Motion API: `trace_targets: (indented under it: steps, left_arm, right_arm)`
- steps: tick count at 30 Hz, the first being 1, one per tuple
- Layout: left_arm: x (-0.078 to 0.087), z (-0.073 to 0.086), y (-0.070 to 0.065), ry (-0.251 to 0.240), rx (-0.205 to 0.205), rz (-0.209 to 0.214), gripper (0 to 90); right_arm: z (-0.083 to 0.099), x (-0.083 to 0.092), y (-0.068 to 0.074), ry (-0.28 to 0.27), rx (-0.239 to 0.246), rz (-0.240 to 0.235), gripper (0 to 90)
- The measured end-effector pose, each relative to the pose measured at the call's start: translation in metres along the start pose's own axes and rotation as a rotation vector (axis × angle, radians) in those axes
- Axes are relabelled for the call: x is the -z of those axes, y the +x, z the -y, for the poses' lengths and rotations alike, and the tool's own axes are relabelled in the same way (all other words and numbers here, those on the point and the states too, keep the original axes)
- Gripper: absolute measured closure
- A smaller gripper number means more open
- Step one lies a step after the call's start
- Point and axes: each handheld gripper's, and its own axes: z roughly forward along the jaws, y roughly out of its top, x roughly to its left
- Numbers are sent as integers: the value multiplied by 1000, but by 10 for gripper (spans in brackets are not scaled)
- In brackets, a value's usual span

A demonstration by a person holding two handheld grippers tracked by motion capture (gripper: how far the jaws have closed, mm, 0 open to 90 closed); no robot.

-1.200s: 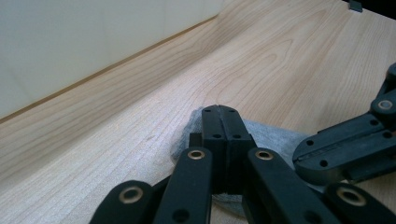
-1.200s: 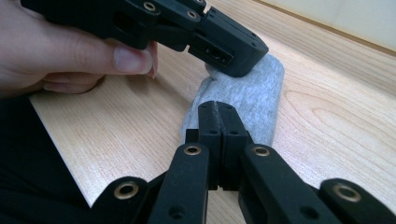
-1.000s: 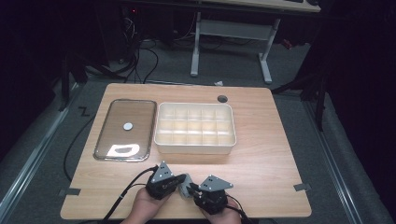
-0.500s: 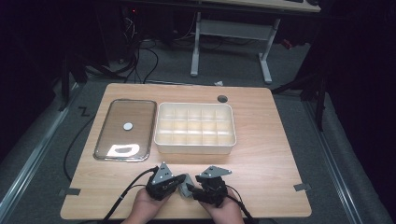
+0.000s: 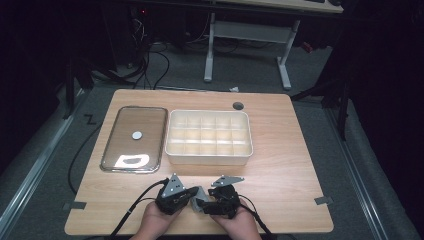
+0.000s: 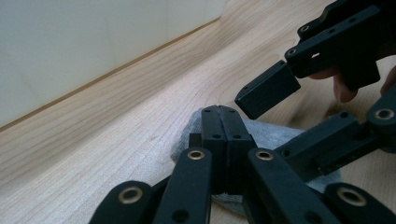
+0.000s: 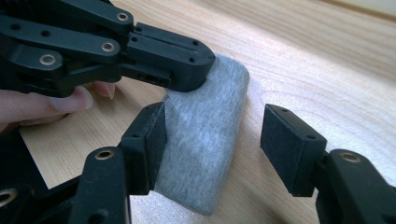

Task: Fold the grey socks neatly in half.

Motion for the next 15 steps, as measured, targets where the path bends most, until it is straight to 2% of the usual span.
trace_targets:
  steps: [5, 6, 7, 8, 10, 13, 14, 15]
  left_arm:
    - [11, -3, 1, -18, 12, 3, 819]
    - [19, -7, 4, -42, 21, -9, 776]
    - [19, -7, 4, -42, 21, -9, 772]
    - [29, -9, 7, -69, 29, -20, 772]
    - [40, -11, 11, -91, 34, -36, 763]
    - [60, -5, 20, -85, 6, -88, 744]
    - [71, 5, 28, -64, -14, -141, 734]
    - [71, 5, 28, -64, -14, -141, 728]
  right_arm:
    - [0, -2, -1, 4, -4, -26, 458]
    - [0, -2, -1, 8, -10, -36, 475]
    - [0, -2, -1, 8, -10, -36, 475]
    - [0, -3, -1, 9, -10, -39, 477]
    - [-1, -3, 0, 15, -10, -45, 494]
    - [-2, -2, 2, 21, 1, -49, 530]
    - [-2, -2, 3, 30, 5, -58, 536]
    - [-2, -2, 3, 30, 5, -58, 536]
